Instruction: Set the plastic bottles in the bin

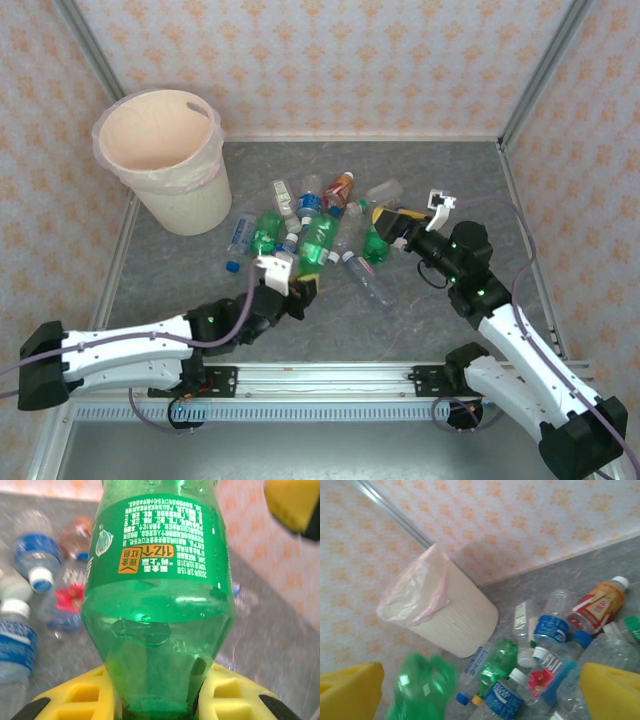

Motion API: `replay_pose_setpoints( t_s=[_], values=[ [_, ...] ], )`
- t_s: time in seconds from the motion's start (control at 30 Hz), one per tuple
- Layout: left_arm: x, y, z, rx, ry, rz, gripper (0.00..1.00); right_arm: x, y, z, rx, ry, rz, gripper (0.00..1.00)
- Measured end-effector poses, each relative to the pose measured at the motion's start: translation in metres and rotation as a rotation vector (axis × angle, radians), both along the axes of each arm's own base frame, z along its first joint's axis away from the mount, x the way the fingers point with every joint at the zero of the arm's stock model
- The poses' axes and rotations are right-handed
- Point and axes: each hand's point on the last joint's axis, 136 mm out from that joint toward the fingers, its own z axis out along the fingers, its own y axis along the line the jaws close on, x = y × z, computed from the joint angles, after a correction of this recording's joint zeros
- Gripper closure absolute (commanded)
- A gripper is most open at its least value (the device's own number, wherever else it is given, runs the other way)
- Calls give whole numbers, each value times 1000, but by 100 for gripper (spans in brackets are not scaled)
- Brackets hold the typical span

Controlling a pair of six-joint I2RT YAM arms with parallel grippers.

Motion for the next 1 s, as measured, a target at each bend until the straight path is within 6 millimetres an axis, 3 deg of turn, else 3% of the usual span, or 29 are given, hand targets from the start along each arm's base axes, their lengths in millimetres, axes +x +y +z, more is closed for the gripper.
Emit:
replay_pose_setpoints(
  t_s=[0.1, 0.2, 0.37, 0.5, 0.77, 0.9, 1.0],
  values=[
    [17, 19, 41, -47, -38, 91, 78, -13, 3, 11, 15, -39, 45, 0],
    [31, 38, 84, -74, -80, 190, 85, -25, 4, 21, 30, -84, 79, 0],
    [59, 83, 145, -82, -124, 401, 84, -43, 3, 28, 38, -140, 120, 0],
    [80, 123, 181, -56, -146, 564, 82, -52, 2, 28, 37, -166, 135, 0],
    [117, 187, 230, 9, -167, 785, 81, -59, 3, 29, 32, -189, 161, 0],
    [142, 227, 237, 37, -141, 901, 81, -62, 3, 30, 28, -202, 167, 0],
    [161, 257, 232, 61, -108, 985, 82, -64, 4, 31, 29, -206, 176, 0]
  ],
)
